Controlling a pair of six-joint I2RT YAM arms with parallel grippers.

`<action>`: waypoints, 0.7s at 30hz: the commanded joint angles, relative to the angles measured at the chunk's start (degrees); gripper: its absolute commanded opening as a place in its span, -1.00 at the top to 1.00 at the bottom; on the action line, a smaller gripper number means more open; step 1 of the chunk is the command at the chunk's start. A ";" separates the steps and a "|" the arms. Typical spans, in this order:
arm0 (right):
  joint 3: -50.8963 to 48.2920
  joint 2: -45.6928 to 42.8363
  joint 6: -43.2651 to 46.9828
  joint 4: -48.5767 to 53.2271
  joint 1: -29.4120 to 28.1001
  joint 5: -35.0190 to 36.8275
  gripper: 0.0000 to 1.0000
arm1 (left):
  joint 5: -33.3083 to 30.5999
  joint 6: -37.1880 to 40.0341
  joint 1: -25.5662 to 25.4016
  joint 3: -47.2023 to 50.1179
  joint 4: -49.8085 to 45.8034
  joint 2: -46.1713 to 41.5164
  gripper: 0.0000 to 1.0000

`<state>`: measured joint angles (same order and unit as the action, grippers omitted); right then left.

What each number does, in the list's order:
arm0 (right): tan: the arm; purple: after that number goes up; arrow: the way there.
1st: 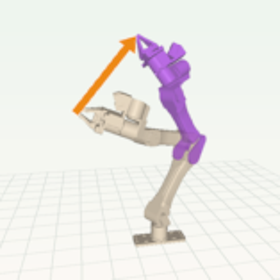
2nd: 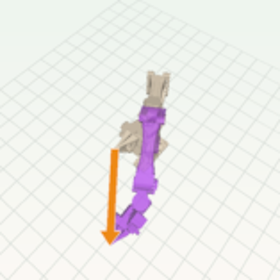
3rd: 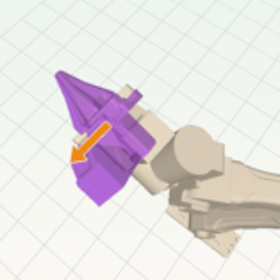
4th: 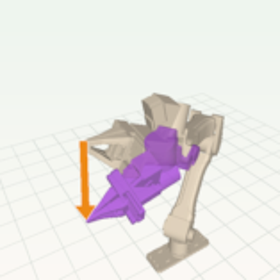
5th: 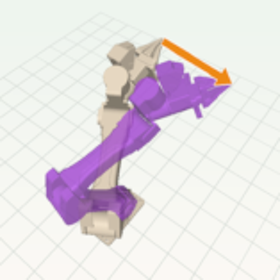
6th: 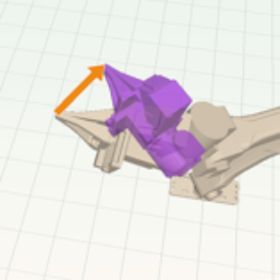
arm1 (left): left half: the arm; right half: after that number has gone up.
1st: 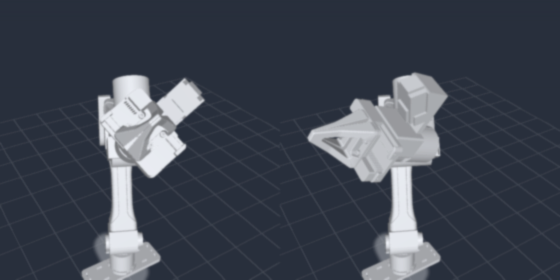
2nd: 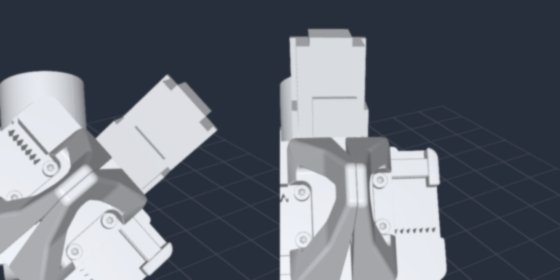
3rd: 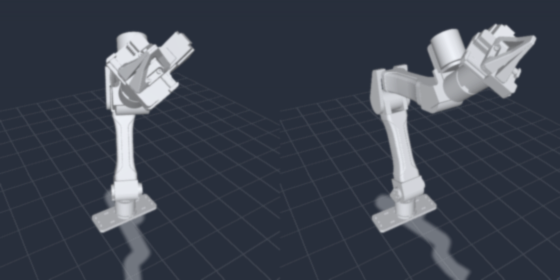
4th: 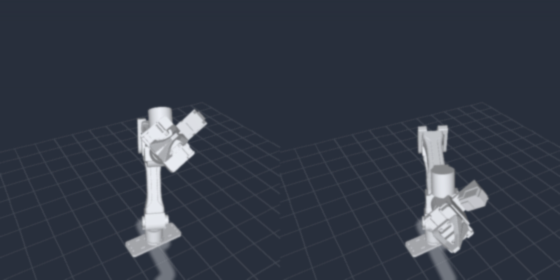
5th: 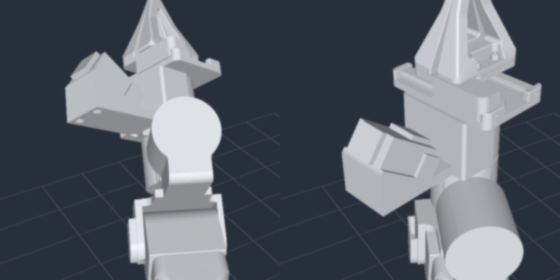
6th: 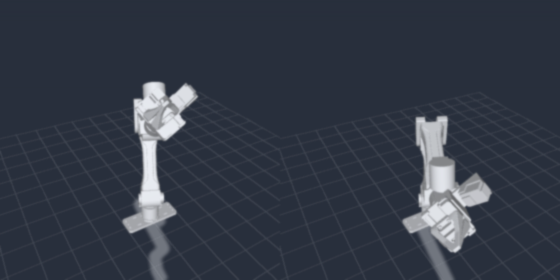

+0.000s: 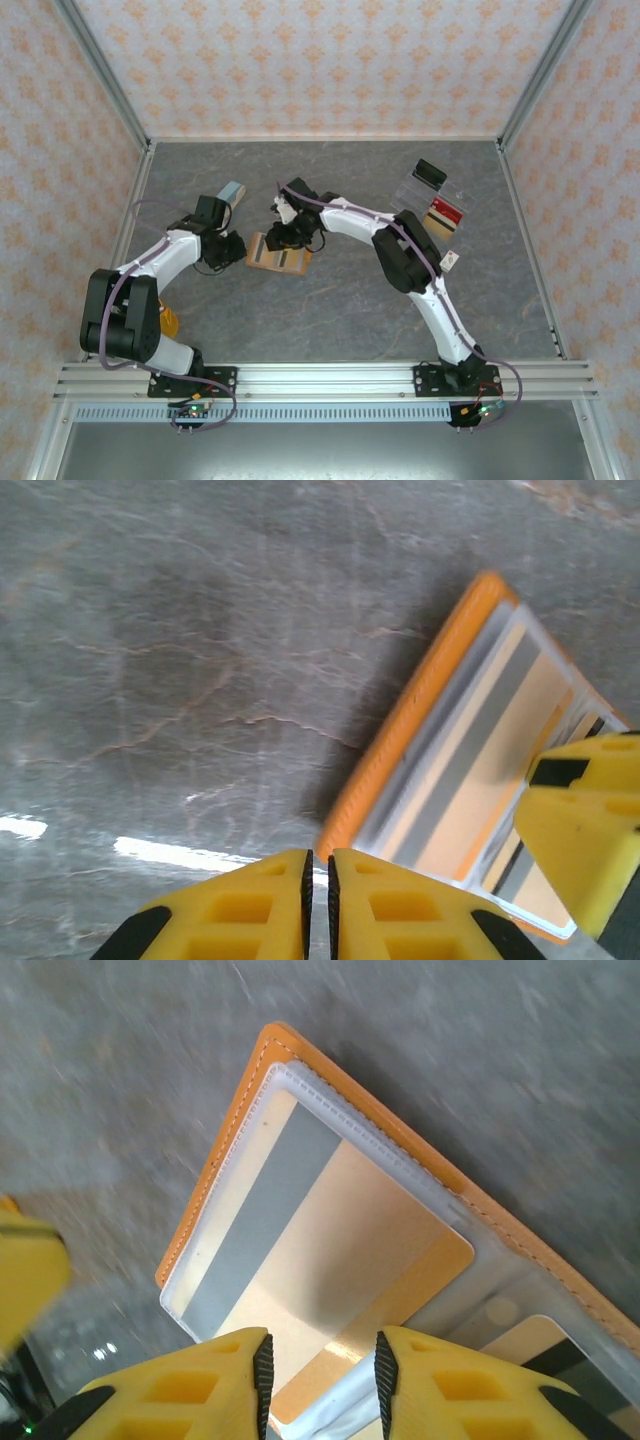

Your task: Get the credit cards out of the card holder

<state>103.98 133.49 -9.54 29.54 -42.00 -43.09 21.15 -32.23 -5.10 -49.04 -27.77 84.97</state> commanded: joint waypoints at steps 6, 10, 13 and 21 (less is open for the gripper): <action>-10.21 -10.34 3.88 4.29 2.80 4.69 0.25 | 9.44 -1.17 -2.37 -2.65 6.82 5.44 0.66; -19.11 -16.61 -12.17 -5.53 2.71 9.86 0.32 | 9.31 -1.35 -4.92 -3.90 7.81 7.63 0.68; -25.77 -20.63 -23.25 -12.19 2.46 13.92 0.40 | 9.80 -1.21 -6.23 -5.19 8.51 9.70 0.71; -29.59 -21.42 -37.66 -19.98 1.21 17.53 0.41 | 11.17 -1.18 -8.06 -8.85 9.44 13.87 0.74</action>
<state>74.76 112.36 -39.20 14.66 -40.14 -28.84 31.31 -33.15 -12.40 -55.92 -19.55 98.10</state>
